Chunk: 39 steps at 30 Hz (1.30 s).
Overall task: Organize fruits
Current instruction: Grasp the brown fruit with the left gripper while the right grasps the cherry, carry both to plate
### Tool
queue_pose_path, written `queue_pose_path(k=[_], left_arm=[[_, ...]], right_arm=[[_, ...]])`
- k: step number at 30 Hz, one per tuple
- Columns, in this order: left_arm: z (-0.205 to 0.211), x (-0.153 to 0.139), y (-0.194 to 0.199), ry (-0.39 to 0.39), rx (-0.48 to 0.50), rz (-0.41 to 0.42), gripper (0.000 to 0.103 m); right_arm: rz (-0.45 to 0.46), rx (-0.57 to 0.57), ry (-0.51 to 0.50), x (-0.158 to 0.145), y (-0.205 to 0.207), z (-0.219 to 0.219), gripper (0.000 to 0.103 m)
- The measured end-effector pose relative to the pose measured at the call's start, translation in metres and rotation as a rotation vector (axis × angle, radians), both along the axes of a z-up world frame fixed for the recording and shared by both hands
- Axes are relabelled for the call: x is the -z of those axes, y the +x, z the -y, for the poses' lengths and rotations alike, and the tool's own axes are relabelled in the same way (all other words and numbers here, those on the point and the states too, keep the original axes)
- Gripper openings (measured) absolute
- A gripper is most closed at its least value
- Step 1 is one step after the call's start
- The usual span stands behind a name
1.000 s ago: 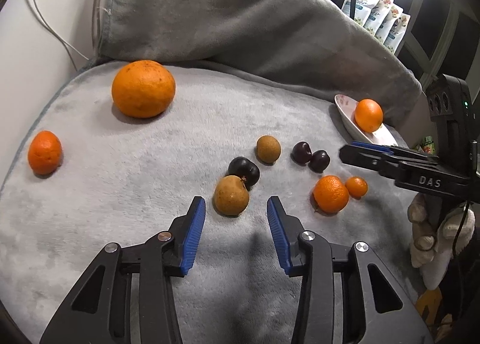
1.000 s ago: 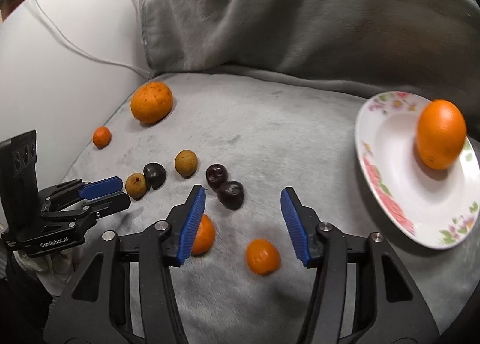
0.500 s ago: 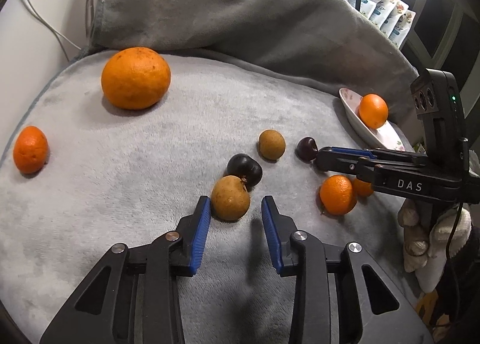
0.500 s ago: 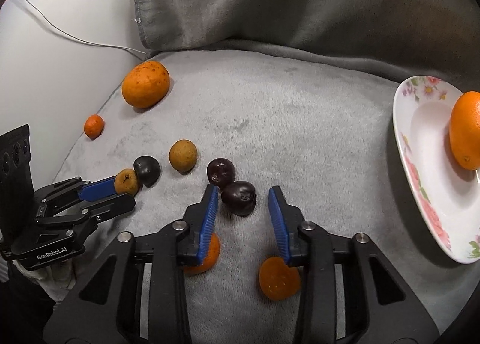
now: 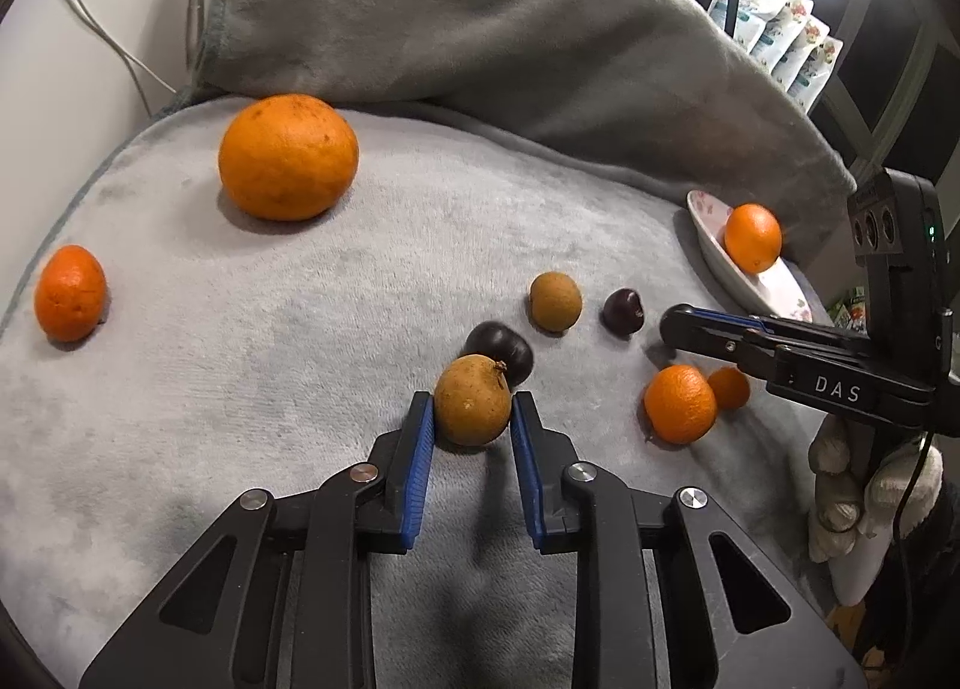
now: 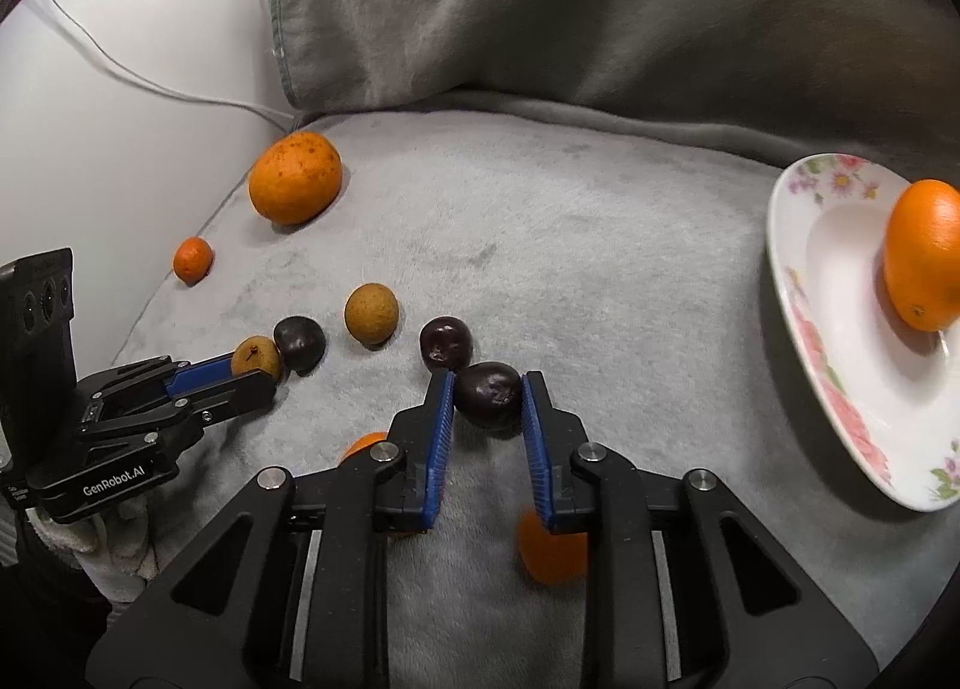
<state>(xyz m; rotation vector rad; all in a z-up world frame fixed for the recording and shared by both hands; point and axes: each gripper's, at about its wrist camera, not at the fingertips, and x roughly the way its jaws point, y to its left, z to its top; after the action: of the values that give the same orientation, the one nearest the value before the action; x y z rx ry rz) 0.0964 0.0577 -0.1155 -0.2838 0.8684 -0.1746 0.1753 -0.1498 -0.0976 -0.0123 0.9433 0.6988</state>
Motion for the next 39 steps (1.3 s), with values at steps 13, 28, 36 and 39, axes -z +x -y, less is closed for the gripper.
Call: queue_pose_path(k=[13, 28, 36, 39], left_arm=[[0.021, -0.033, 0.002, -0.052, 0.062, 0.087, 0.024], [0.102, -0.055, 0.041, -0.079, 0.215, 0.141, 0.024], [0.136, -0.055, 0.061, -0.059, 0.269, 0.135, 0.024], [0.148, -0.053, 0.068, -0.051, 0.289, 0.130, 0.024]], right_arm=[[0.125, 0.162, 0.020, -0.031, -0.021, 0.072, 0.024], [0.175, 0.346, 0.003, -0.037, -0.015, 0.154, 0.024], [0.164, 0.372, -0.001, -0.029, -0.006, 0.170, 0.024], [0.164, 0.378, -0.003, -0.027, -0.004, 0.173, 0.024]])
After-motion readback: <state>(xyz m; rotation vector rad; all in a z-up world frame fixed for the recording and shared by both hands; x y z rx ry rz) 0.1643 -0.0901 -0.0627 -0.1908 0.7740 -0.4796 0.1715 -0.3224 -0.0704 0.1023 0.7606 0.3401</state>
